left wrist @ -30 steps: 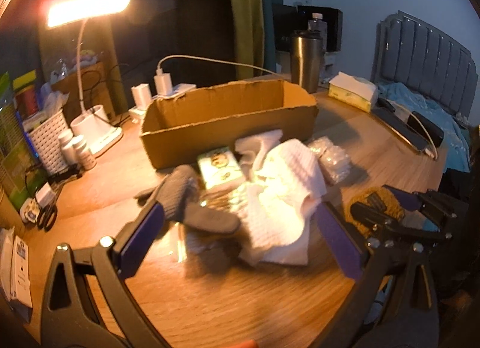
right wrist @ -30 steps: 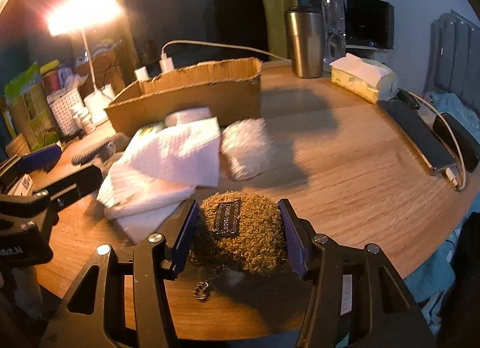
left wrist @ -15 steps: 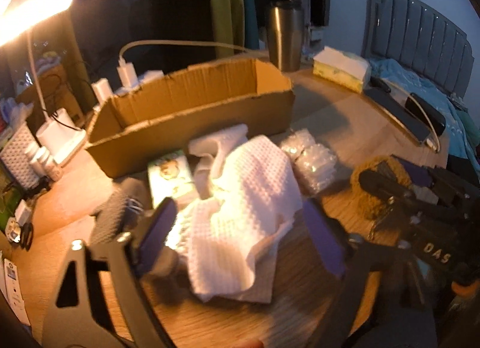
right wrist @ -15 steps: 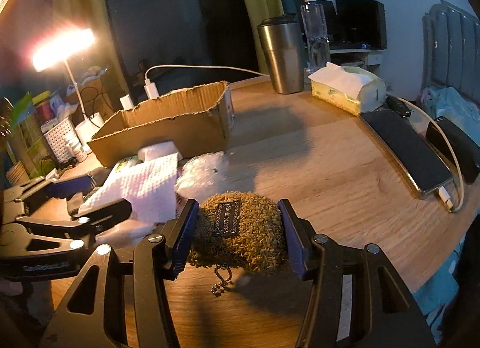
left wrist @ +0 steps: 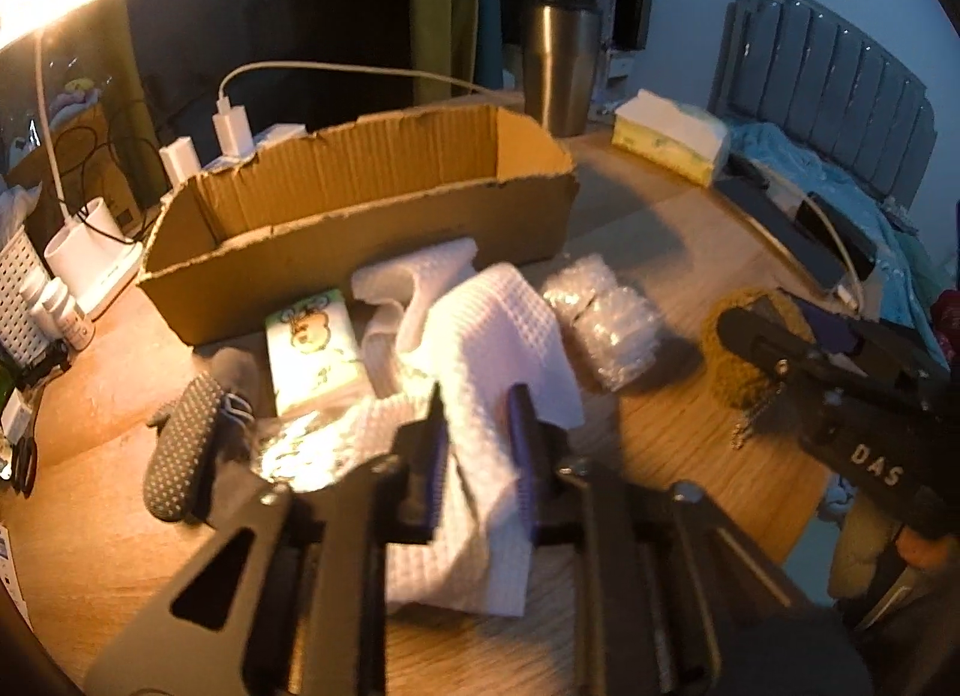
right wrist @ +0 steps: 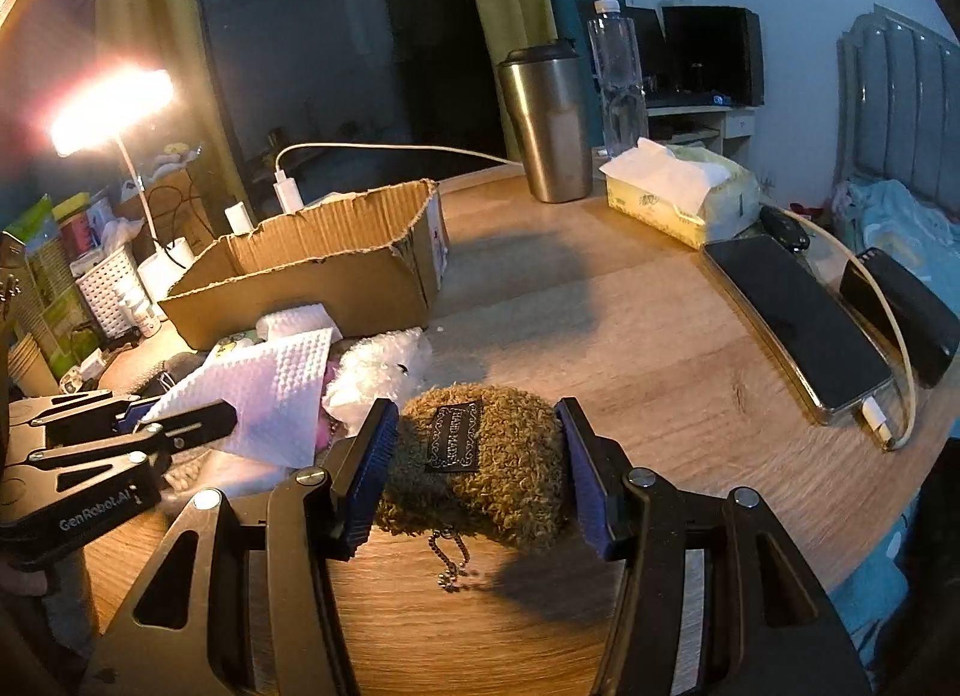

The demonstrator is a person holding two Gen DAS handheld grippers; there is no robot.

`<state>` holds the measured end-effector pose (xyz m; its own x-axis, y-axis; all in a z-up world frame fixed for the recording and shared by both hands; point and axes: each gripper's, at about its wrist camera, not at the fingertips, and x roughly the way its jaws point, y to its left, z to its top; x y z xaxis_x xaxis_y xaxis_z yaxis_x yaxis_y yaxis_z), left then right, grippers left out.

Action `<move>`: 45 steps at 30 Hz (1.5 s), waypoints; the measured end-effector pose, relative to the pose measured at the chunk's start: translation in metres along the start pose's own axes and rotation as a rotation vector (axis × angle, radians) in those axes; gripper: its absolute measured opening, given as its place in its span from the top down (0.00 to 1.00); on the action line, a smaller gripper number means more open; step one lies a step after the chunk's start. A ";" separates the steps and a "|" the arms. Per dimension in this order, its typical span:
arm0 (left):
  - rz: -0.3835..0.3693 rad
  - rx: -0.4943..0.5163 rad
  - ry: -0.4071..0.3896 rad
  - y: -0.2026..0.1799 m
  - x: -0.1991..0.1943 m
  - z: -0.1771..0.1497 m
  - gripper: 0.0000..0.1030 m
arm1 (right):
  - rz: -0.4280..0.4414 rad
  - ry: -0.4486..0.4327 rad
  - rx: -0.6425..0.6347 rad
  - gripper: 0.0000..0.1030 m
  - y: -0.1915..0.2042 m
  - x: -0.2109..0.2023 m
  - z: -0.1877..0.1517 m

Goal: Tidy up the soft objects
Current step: 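Lift the towel with the left gripper while the right gripper lifts the plush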

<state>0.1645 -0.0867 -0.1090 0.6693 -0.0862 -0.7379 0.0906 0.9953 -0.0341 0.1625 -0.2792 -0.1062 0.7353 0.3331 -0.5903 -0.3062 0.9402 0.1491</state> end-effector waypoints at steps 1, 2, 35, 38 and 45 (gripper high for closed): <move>-0.005 0.002 -0.007 0.001 -0.002 0.000 0.89 | 0.000 -0.003 -0.004 0.45 0.002 -0.001 0.001; -0.010 0.002 -0.014 0.002 -0.005 0.000 0.92 | -0.001 -0.006 -0.008 0.45 0.004 -0.002 0.002; -0.078 -0.076 -0.309 0.053 -0.096 0.038 0.97 | -0.041 -0.152 -0.109 0.45 0.042 -0.045 0.041; -0.071 -0.079 -0.337 0.059 -0.104 0.043 0.97 | -0.039 -0.166 -0.118 0.45 0.045 -0.047 0.045; -0.049 -0.079 -0.399 0.073 -0.119 0.055 0.97 | -0.035 -0.199 -0.143 0.45 0.053 -0.051 0.055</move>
<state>0.1319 -0.0057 0.0130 0.9005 -0.1288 -0.4153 0.0834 0.9886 -0.1257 0.1420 -0.2426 -0.0247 0.8475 0.3211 -0.4227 -0.3501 0.9366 0.0094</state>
